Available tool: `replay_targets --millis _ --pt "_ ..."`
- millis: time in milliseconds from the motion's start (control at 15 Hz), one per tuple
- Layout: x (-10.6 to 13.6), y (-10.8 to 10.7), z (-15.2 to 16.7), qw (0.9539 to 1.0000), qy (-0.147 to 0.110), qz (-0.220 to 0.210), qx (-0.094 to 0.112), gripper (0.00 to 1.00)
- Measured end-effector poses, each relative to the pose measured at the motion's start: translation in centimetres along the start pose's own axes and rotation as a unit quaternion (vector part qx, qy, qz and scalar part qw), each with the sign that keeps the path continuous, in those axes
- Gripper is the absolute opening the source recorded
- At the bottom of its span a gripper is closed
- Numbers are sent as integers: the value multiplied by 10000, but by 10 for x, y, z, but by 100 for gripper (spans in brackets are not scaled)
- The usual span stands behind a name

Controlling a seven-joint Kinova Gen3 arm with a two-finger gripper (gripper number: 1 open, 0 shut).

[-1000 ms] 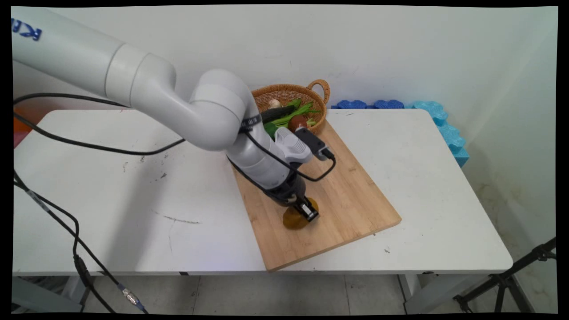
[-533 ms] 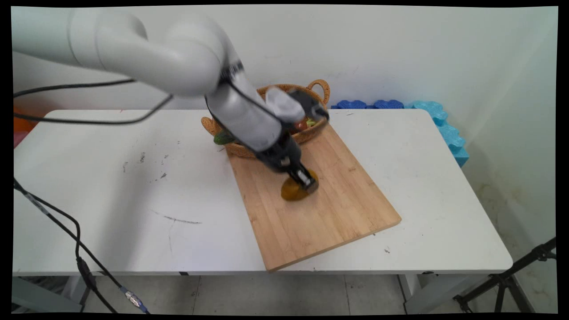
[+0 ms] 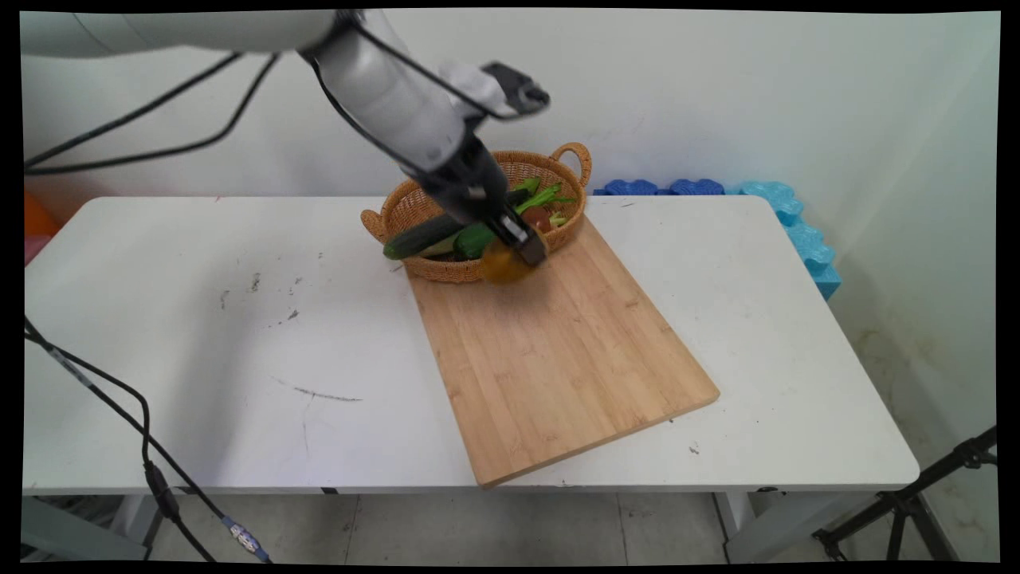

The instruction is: Place the picked object in the vegetable basket

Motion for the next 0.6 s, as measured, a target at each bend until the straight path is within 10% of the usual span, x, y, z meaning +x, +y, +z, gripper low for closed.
replay_targets --millis 600 --pt "7 -113 -27 9962 -50 -343 802 0"
